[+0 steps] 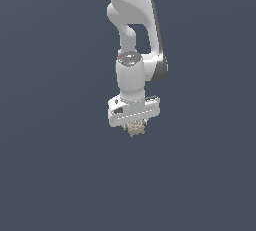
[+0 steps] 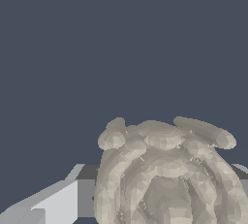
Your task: Pick up the object and move it to a goal position.
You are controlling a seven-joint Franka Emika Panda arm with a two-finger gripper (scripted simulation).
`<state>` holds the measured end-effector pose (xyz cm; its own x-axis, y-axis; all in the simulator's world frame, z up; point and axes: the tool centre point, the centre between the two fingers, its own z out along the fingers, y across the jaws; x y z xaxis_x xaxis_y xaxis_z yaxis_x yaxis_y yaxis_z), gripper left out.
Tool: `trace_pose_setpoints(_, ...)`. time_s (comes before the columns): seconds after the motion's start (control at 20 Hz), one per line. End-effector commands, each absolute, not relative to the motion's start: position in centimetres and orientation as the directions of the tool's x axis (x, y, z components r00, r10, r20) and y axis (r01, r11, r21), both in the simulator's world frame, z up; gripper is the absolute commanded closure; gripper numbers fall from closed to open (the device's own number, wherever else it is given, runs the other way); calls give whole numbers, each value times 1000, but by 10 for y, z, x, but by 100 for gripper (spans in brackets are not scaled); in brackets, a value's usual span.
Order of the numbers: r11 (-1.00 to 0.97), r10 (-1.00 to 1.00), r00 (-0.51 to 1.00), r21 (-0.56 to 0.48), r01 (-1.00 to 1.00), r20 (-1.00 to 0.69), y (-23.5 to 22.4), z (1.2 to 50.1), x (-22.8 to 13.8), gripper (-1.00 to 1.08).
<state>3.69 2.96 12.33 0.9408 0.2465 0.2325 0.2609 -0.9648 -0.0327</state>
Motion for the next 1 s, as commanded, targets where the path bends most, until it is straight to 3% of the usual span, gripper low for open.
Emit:
trace_pose_setpoints(0.0, -957, 270, 924, -34, 289, 273, 23, 139, 46, 108)
trace_pose_setpoints(0.95, -882, 390, 758, -23, 470, 522, -20, 247, 98, 108)
